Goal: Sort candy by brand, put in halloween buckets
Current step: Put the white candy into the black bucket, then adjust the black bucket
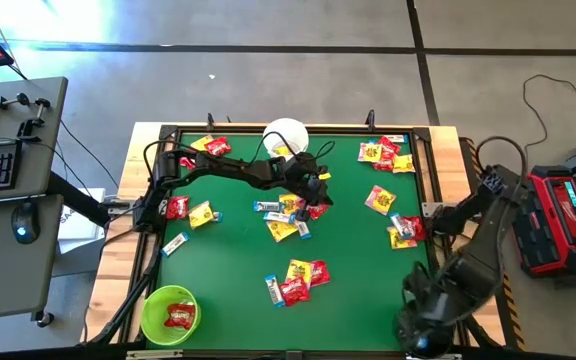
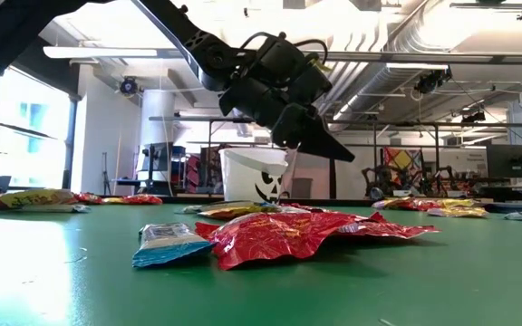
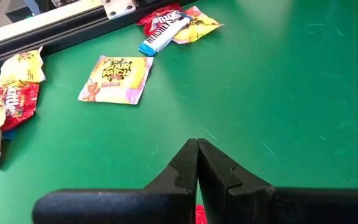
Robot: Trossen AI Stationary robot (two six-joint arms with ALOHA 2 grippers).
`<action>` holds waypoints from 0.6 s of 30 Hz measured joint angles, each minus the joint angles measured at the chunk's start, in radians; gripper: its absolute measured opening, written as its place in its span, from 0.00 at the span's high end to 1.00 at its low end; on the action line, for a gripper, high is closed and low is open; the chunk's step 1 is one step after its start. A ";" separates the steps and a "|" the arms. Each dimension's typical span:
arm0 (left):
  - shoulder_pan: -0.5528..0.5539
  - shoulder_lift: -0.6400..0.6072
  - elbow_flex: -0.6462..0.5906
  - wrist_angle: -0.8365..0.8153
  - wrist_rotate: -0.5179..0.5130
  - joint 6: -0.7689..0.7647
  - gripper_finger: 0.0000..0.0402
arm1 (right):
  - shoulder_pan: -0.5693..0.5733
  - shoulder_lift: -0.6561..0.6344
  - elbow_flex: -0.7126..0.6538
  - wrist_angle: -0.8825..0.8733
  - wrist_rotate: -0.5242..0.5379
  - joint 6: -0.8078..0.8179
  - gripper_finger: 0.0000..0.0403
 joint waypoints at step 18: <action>0.000 -0.001 0.000 0.017 0.044 -0.010 1.00 | 0.054 0.116 -0.115 0.031 0.135 -0.148 1.00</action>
